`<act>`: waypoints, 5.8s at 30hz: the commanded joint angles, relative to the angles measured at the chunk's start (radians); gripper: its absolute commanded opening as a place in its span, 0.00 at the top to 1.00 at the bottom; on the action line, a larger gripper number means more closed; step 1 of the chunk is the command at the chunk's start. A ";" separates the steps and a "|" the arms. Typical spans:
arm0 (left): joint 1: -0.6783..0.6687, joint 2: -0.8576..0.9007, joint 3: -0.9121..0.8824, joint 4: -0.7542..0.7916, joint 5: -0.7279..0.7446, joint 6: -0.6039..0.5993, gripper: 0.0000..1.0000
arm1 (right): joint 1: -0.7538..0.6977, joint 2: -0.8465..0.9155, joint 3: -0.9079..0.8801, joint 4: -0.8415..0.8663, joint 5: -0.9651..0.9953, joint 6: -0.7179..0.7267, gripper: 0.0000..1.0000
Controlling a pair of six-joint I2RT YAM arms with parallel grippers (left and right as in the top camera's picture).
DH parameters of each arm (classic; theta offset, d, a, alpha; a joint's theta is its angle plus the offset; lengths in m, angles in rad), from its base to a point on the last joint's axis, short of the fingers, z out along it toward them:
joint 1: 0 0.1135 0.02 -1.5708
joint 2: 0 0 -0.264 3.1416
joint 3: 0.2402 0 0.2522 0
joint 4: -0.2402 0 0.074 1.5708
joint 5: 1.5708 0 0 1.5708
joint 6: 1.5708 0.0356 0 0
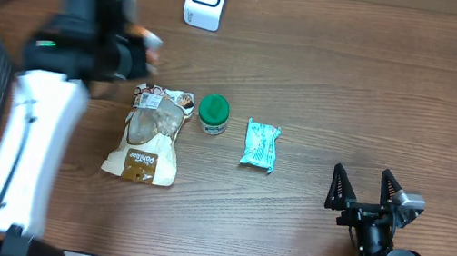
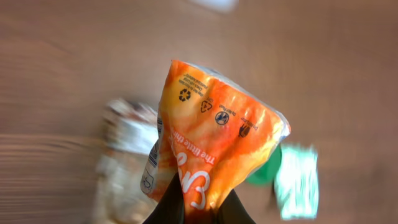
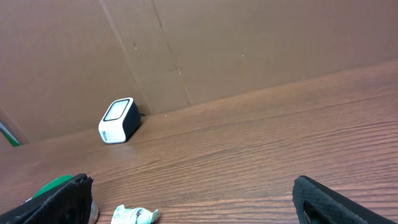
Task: Scan the item barcode
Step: 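Grasp the orange box and lift it out of the basket, then carry the orange box to the table and release it beside the bottle, then reach the left gripper into the basket and grasp the tissue pack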
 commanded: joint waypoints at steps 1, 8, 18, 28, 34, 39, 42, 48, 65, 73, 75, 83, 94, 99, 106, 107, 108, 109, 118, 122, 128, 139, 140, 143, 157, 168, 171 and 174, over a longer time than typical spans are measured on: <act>-0.139 0.043 -0.060 0.023 -0.031 -0.045 0.96 | 0.006 -0.008 -0.011 0.006 0.007 -0.004 0.00; -0.332 0.148 -0.108 -0.039 -0.070 -0.169 0.96 | 0.006 -0.008 -0.011 0.006 0.007 -0.004 0.00; -0.424 0.195 -0.108 -0.074 -0.069 -0.215 0.95 | 0.006 -0.008 -0.011 0.006 0.007 -0.004 0.00; -0.420 0.195 -0.106 -0.057 -0.068 -0.154 0.27 | 0.006 -0.008 -0.011 0.006 0.008 -0.004 0.00; -0.358 0.191 0.003 -0.116 -0.068 -0.106 0.47 | 0.006 -0.008 -0.011 0.006 0.008 -0.004 0.00; -0.224 0.189 0.288 -0.303 -0.068 -0.061 0.43 | 0.006 -0.008 -0.011 0.006 0.008 -0.004 0.00; -0.118 0.189 0.515 -0.449 -0.068 -0.022 0.43 | 0.006 -0.008 -0.011 0.006 0.008 -0.004 0.00; 0.045 0.189 0.838 -0.597 -0.068 0.027 0.39 | 0.006 -0.008 -0.011 0.006 0.008 -0.004 0.00; 0.546 0.186 1.077 -0.593 -0.067 -0.039 0.21 | 0.006 -0.008 -0.011 0.006 0.008 -0.004 0.00; 0.741 0.188 1.073 -0.595 -0.091 -0.054 0.21 | 0.006 -0.008 -0.011 0.006 0.008 -0.004 0.00; 0.784 0.188 1.059 -0.596 -0.115 -0.056 0.23 | 0.006 -0.008 -0.011 0.005 0.008 -0.004 0.00; 0.923 0.217 0.946 -0.594 -0.171 -0.083 0.23 | 0.006 -0.008 -0.011 0.006 0.008 -0.004 0.00; 0.954 0.383 0.869 -0.593 -0.407 -0.082 0.18 | 0.006 -0.008 -0.011 0.006 0.008 -0.004 0.00; 0.955 0.467 0.869 -0.587 -0.491 -0.082 0.18 | 0.006 -0.008 -0.011 0.006 0.008 -0.004 0.00; 0.982 0.572 0.859 -0.580 -0.533 -0.081 0.21 | 0.006 -0.008 -0.011 0.006 0.008 -0.004 0.00; 0.986 0.583 0.859 -0.578 -0.533 -0.074 0.22 | 0.006 -0.008 -0.011 0.006 0.008 -0.004 0.00; 0.990 0.594 0.859 -0.576 -0.534 -0.069 0.22 | 0.006 -0.008 -0.011 0.006 0.008 -0.004 0.00; 0.998 0.606 0.859 -0.573 -0.534 -0.062 0.22 | 0.006 -0.008 -0.011 0.006 0.008 -0.004 0.00; 1.084 0.636 0.780 -0.529 -0.539 -0.063 0.20 | 0.006 -0.008 -0.011 0.006 0.008 -0.004 0.00; 1.096 0.636 0.631 -0.437 -0.538 -0.064 0.20 | 0.006 -0.008 -0.011 0.005 0.008 -0.004 0.00; 1.098 0.636 0.492 -0.293 -0.560 -0.012 0.20 | 0.006 -0.008 -0.011 0.006 0.008 -0.004 0.00; 1.100 0.637 0.307 -0.046 -0.622 0.106 0.25 | 0.006 -0.008 -0.011 0.006 0.008 -0.004 0.00; 1.101 0.637 0.292 -0.024 -0.624 0.110 0.25 | 0.006 -0.008 -0.011 0.006 0.008 -0.004 0.00; 1.101 0.637 0.245 0.040 -0.624 0.131 0.28 | 0.006 -0.008 -0.011 0.006 0.008 -0.004 0.00; 1.098 0.635 0.117 0.148 -0.619 0.130 0.96 | 0.006 -0.008 -0.011 0.006 0.008 -0.004 0.00; 0.994 0.536 0.356 -0.041 -0.604 0.084 0.96 | 0.006 -0.008 -0.011 0.005 0.008 -0.004 0.00; 0.919 0.460 0.503 -0.068 -0.604 0.084 0.96 | 0.006 -0.008 -0.011 0.006 0.008 -0.004 0.00; 0.850 0.387 0.613 -0.067 -0.587 0.067 0.96 | 0.006 -0.008 -0.011 0.006 0.008 -0.004 0.00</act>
